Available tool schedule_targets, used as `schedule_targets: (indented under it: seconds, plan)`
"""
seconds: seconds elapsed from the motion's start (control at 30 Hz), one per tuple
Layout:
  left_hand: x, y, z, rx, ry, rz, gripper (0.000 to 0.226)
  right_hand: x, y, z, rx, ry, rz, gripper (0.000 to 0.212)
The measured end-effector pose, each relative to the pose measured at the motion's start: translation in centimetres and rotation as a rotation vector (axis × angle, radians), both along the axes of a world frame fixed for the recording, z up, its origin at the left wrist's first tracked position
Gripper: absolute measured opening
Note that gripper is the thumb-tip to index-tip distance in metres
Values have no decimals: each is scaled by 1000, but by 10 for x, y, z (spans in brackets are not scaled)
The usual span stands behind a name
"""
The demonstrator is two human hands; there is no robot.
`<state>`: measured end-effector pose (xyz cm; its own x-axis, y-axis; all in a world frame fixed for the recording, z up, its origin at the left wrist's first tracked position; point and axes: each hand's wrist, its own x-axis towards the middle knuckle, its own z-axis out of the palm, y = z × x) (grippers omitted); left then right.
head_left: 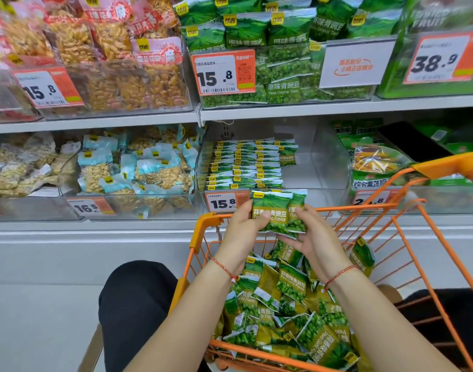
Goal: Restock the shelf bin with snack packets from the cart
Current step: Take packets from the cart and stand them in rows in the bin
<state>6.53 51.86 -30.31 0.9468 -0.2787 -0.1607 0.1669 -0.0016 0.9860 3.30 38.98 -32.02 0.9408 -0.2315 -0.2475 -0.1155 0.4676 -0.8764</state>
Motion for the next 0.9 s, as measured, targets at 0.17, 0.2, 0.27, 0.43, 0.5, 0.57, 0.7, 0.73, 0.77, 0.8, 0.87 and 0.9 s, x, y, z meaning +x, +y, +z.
schedule_targets:
  seconds: [0.17, 0.2, 0.27, 0.43, 0.5, 0.57, 0.7, 0.73, 0.77, 0.8, 0.87, 0.9]
  plan:
    - [-2, -3, 5, -21, -20, -20, 48, -4, -1, 2, 15, -50, 84, 20]
    - [-3, -3, 5, -16, -16, -36, 57, -5, -2, 2, 23, -50, 88, 21]
    - [-4, -2, 7, 2, -14, -70, 55, -6, -5, 2, 25, -50, 81, 24]
    - [-2, -2, 3, 24, -32, -101, 46, -7, -9, 2, 2, -32, 64, 26]
    - [-3, -1, 3, 25, -25, -103, 44, -6, -10, 2, -1, -29, 61, 23]
    - [-1, -3, 0, 17, -10, -80, 50, -5, -9, 0, -4, -35, 70, 24]
    - [-2, -6, 5, 73, -31, -88, 17, -5, 0, 2, -184, -91, 51, 40]
    - [-3, -8, 6, 71, -42, -93, 22, -4, 2, 2, -240, -103, 37, 48]
    - [-4, -8, 7, 67, -46, -105, 33, -2, 4, 4, -275, -112, 15, 48]
    - [-2, -8, 7, 63, -56, -108, 45, 1, 5, 6, -293, -128, -9, 42]
    - [8, -13, 8, 60, -83, -41, 50, 14, 1, 11, -334, -144, -32, 35]
    - [15, -15, 8, 73, -95, -17, 50, 22, -2, 15, -346, -143, -22, 35]
